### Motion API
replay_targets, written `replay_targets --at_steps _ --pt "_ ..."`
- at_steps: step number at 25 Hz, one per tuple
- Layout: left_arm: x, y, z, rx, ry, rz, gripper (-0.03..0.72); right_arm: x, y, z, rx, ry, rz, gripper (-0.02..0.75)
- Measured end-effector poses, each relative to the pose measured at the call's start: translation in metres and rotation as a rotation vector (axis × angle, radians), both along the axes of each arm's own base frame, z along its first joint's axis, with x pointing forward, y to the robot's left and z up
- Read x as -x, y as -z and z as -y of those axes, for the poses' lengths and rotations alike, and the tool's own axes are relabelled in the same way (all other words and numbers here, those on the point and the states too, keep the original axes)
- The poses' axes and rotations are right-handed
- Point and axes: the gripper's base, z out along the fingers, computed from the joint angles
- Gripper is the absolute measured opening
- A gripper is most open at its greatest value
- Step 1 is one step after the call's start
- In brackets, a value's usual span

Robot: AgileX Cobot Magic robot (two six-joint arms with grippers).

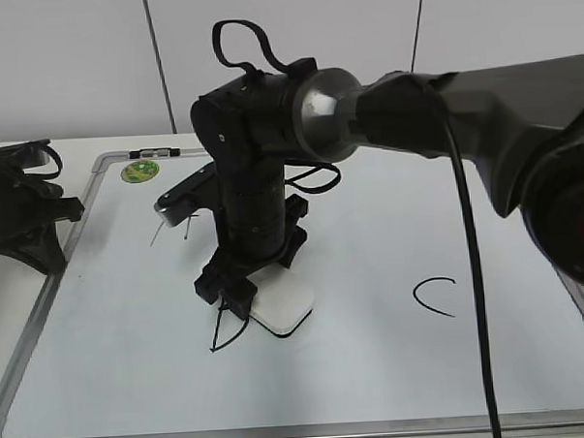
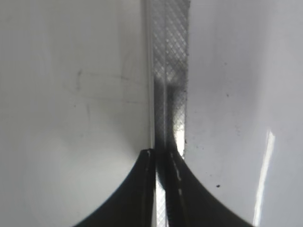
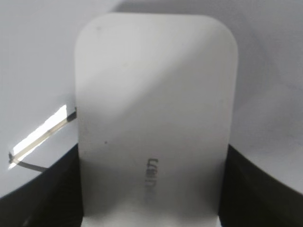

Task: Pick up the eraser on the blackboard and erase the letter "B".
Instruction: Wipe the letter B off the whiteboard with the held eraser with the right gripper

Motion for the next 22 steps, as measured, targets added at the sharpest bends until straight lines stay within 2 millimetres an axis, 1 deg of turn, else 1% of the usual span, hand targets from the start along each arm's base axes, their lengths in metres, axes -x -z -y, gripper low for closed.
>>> replay_targets --at_steps 6,11,13,18,22 --pt "0.000 0.000 0.000 0.000 0.000 0.000 0.010 0.000 0.000 0.000 -0.004 0.002 -0.004 0.543" --pt "0.000 0.000 0.000 0.000 0.000 0.000 0.010 0.009 0.000 -0.010 -0.012 -0.031 -0.012 0.543" --pt "0.000 0.000 0.000 0.000 0.000 0.000 0.010 0.017 0.000 -0.018 -0.008 -0.056 -0.011 0.543" --pt "0.000 0.000 0.000 0.000 0.000 0.000 0.010 0.044 0.000 -0.044 -0.007 -0.134 -0.012 0.543" --pt "0.000 0.000 0.000 0.000 0.000 0.000 0.010 0.064 0.001 -0.060 -0.005 -0.188 -0.014 0.543"
